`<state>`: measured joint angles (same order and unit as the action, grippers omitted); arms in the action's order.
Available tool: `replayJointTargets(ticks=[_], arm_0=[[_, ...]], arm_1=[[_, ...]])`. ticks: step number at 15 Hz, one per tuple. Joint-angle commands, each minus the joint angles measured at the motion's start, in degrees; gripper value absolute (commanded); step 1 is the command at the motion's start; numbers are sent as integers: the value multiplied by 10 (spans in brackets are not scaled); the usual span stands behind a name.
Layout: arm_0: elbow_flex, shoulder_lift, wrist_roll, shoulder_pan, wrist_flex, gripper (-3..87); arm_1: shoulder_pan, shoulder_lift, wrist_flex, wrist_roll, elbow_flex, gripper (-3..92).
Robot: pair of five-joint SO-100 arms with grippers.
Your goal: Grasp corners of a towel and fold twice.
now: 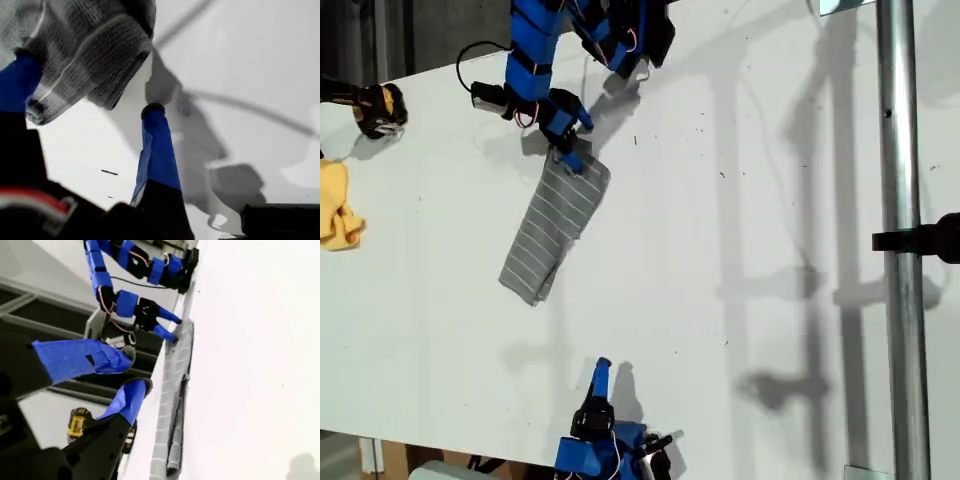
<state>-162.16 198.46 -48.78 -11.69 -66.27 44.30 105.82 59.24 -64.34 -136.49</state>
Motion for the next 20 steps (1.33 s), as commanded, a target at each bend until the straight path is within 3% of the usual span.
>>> replayJointTargets(ticks=[1,5,6,8,10,13,15,20], arm_0=[[3,4,-10,1,-5,55],[2,4,-11,-3,-6,54],[2,4,-12,-2,-7,54],[2,4,-14,-1,-8,54],[2,4,-16,-1,-9,54],[2,4,-15,-2,-9,54],[4,4,-17,1,-10,54],[4,4,-13,4,-10,53]], arm_1=[[14,-64,-3,15,79,410],[9,-163,-4,40,182,395],[6,-180,-4,54,200,348],[4,-195,-6,62,221,120],[10,-206,-6,75,232,0],[18,-186,-3,94,226,-1],[-4,-108,58,83,208,-1],[-101,232,353,-34,153,-1]])
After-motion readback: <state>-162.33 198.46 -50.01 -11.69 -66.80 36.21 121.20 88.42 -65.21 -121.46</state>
